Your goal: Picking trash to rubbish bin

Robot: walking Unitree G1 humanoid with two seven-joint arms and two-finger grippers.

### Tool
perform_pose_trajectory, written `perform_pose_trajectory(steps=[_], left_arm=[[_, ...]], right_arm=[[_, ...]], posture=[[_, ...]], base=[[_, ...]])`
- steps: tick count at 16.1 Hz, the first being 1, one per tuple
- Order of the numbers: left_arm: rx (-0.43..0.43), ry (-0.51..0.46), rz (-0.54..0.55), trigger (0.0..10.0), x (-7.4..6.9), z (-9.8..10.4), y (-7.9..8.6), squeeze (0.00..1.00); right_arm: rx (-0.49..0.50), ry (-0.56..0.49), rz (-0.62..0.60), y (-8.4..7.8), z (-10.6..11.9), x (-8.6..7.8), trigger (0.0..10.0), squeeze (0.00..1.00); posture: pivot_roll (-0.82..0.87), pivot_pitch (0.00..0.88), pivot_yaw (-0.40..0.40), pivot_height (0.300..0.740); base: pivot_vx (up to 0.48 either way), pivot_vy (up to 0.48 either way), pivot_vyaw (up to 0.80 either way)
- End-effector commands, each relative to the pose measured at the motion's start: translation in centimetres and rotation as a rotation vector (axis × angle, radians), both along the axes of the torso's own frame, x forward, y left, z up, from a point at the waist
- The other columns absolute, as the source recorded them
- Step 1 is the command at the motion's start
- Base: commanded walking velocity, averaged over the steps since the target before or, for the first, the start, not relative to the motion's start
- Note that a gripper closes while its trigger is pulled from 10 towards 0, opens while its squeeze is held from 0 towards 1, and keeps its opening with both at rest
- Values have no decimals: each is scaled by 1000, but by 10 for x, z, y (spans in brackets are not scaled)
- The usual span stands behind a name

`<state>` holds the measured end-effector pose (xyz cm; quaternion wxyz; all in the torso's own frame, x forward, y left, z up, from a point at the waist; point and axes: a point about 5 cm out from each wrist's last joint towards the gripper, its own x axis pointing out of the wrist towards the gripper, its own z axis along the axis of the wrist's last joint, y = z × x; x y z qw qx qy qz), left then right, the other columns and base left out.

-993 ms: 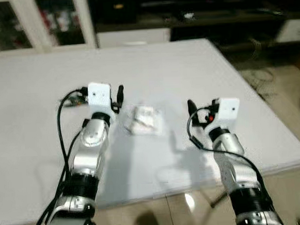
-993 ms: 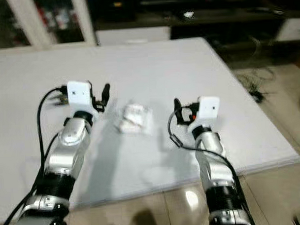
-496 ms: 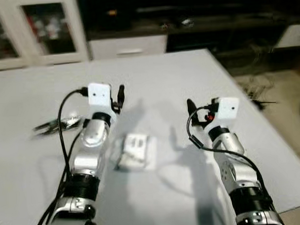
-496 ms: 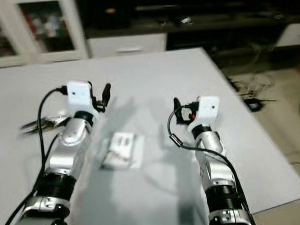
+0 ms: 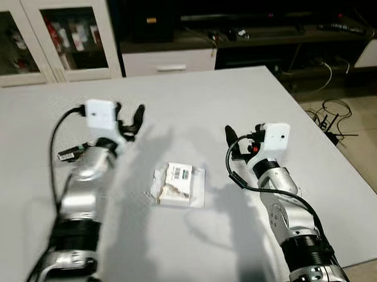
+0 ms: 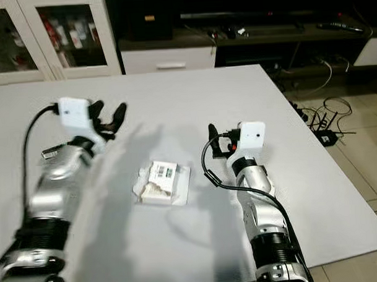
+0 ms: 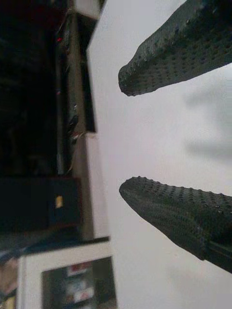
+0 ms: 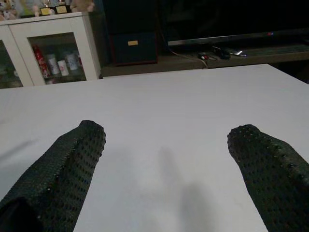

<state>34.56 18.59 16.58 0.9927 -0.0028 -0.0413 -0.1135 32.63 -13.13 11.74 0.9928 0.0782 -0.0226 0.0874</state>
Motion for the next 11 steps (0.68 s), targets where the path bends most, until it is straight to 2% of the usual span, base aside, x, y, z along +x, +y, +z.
perform_pose_trajectory(steps=[1,2,3,4,7,8,9,10,11], left_arm=[[-3,15,-38,10000,-2,1,1,0],[32,32,-70,10000,-3,1,0,0],[70,62,-120,10000,-6,1,10,0],[75,100,-186,10000,-13,2,22,0],[116,229,-250,10000,-34,-6,62,0],[72,218,-222,10000,-40,-2,77,0],[32,204,-168,10000,-42,3,91,1000],[-38,191,-138,10000,-43,8,100,1000],[-146,168,-128,10000,-44,13,105,1000]], right_arm=[[3,6,-4,-2,-1,-1,10000,0],[3,7,-3,-2,-2,-2,10000,0],[2,9,0,-1,-3,-2,10000,0],[2,11,3,-1,-4,-3,10000,0],[1,19,26,3,-6,-4,10000,0],[0,22,35,4,-7,-5,10000,0],[0,25,40,5,-8,-5,10000,0],[1,28,47,6,-9,-5,10000,0],[3,32,59,9,-9,-5,10000,0]], posture=[[-12,32,-25,740],[-8,26,-20,740],[-5,21,-20,740],[-4,19,-19,740],[6,16,-21,740],[8,15,-21,740],[14,12,-22,740],[19,11,-24,740],[23,13,-25,740]], base=[[0,0,0],[0,0,0],[0,0,0],[0,0,0],[0,0,0],[0,0,0],[0,0,0],[0,0,0],[0,0,0]])
